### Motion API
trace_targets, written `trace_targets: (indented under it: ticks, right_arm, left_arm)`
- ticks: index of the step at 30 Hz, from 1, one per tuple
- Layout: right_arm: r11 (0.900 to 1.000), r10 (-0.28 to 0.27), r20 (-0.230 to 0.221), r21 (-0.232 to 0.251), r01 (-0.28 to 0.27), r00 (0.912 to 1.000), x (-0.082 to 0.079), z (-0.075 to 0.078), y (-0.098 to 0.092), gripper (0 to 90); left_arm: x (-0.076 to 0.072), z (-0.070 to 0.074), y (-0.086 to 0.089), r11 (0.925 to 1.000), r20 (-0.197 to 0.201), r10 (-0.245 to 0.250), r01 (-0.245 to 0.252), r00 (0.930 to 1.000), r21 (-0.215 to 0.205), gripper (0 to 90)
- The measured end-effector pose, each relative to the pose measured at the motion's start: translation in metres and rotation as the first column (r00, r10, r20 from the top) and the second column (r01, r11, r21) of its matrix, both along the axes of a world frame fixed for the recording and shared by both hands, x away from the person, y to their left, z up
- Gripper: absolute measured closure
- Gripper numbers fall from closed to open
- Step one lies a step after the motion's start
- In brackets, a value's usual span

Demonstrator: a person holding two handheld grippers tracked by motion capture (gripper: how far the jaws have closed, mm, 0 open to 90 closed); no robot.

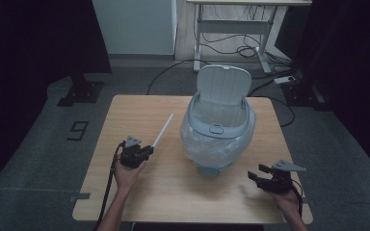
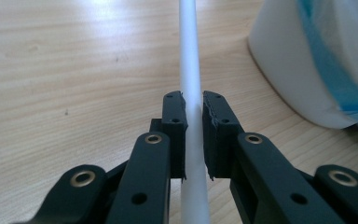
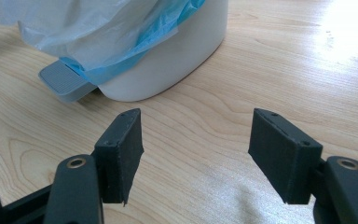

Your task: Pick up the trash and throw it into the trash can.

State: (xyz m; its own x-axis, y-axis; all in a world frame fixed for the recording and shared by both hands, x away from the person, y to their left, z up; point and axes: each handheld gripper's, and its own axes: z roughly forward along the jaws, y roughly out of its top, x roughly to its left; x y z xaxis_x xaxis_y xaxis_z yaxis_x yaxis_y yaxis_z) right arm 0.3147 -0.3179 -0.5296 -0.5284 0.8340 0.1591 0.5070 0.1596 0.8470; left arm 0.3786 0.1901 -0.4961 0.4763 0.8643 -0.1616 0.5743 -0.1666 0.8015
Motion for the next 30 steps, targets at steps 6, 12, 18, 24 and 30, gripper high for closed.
trace_targets:
  ticks: [6, 12, 18, 24, 30]
  right_arm:
    - [1.0, -0.003, -0.008, -0.001, 0.003, 1.0, 0.001, -0.002, -0.001, 34.5]
    - [1.0, -0.002, -0.01, -0.007, 0.002, 0.9999, 0.001, -0.002, -0.001, 34.5]
    - [1.0, 0.0, -0.011, -0.005, 0.0, 0.9999, 0.001, -0.002, 0.0, 34.5]
    - [1.0, 0.002, -0.012, -0.008, -0.002, 0.9999, 0.001, -0.003, 0.0, 34.5]
    - [1.0, -0.002, -0.014, -0.009, 0.002, 0.9999, 0.002, -0.003, -0.001, 34.5]
  left_arm:
    - [-0.005, 0.009, 0.0, 0.9999, 0.028, -0.015, 0.015, 0.9995, 0.001, 79.6]
    - [-0.009, 0.016, 0.004, 0.9998, 0.054, -0.015, 0.015, 0.9985, -0.013, 79.7]
    - [-0.011, 0.022, 0.009, 0.9992, 0.074, -0.011, 0.014, 0.9972, -0.038, 79.6]
    - [-0.016, 0.032, 0.015, 0.9979, 0.101, -0.003, 0.01, 0.9948, -0.064, 79.6]
    - [-0.021, 0.042, 0.02, 0.9963, 0.133, 0.001, 0.01, 0.9911, -0.086, 79.6]
